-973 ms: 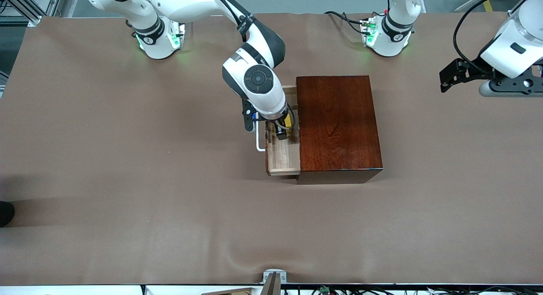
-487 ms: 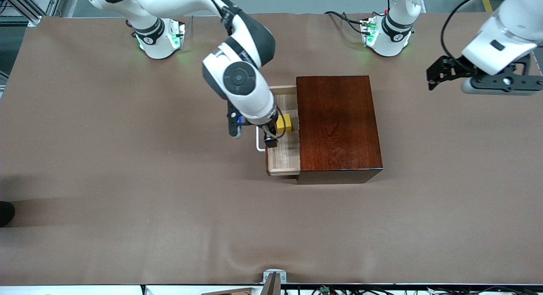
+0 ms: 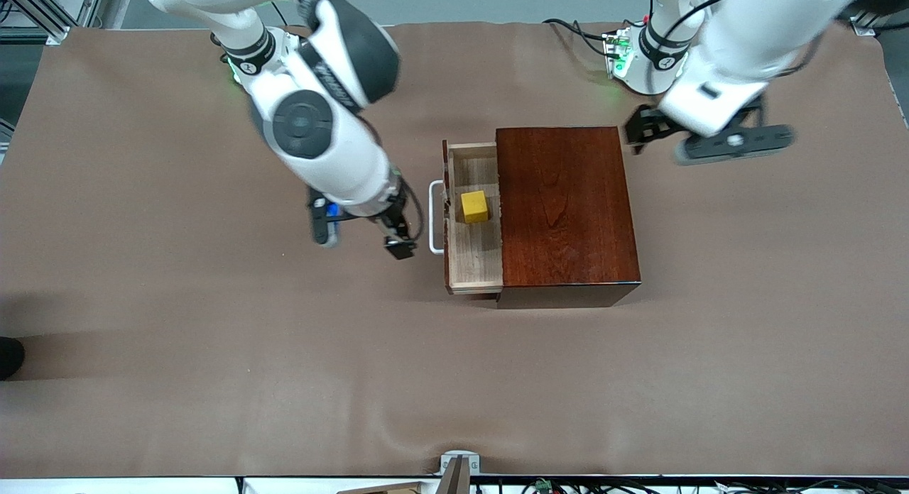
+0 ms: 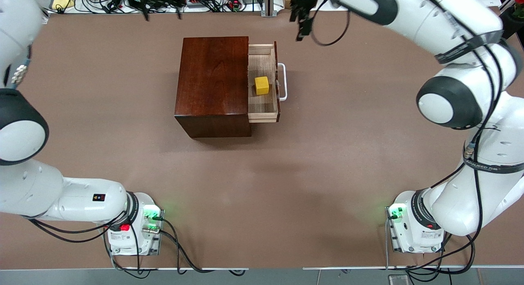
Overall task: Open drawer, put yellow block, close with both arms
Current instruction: 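Raise the right gripper away while the left gripper moves to the drawer front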
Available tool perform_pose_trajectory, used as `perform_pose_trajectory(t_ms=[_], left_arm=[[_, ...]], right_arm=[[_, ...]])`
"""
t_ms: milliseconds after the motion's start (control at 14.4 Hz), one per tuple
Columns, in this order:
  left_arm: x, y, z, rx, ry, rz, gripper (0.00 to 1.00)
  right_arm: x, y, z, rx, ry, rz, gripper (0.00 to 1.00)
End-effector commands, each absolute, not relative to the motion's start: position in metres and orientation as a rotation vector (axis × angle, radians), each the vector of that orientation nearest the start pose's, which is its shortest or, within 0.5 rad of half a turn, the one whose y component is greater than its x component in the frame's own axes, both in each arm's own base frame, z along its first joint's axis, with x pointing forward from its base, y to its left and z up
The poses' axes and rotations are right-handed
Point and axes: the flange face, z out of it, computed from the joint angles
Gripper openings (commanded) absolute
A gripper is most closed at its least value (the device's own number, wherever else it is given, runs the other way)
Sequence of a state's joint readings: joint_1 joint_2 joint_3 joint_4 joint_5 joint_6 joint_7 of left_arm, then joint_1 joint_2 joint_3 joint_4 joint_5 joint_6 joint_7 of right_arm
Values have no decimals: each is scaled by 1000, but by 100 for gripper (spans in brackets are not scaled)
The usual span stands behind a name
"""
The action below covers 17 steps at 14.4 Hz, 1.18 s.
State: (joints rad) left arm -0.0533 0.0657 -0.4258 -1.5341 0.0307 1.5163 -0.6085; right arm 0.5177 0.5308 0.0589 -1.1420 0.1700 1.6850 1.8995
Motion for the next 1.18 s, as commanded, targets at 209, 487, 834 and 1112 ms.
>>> perform_pose_trajectory(t_ms=[209, 487, 834, 1112], left_arm=[[516, -366, 571, -3118, -447, 121, 100], [514, -432, 536, -3180, -658, 64, 100], [492, -524, 485, -3181, -994, -40, 100], [469, -587, 436, -3158, -1169, -139, 100]], right_arm=[[608, 315, 548, -2603, 1637, 295, 100], [614, 255, 574, -2736, 1375, 305, 100], [618, 181, 601, -2852, 1048, 304, 100], [615, 142, 615, -2894, 889, 306, 100]])
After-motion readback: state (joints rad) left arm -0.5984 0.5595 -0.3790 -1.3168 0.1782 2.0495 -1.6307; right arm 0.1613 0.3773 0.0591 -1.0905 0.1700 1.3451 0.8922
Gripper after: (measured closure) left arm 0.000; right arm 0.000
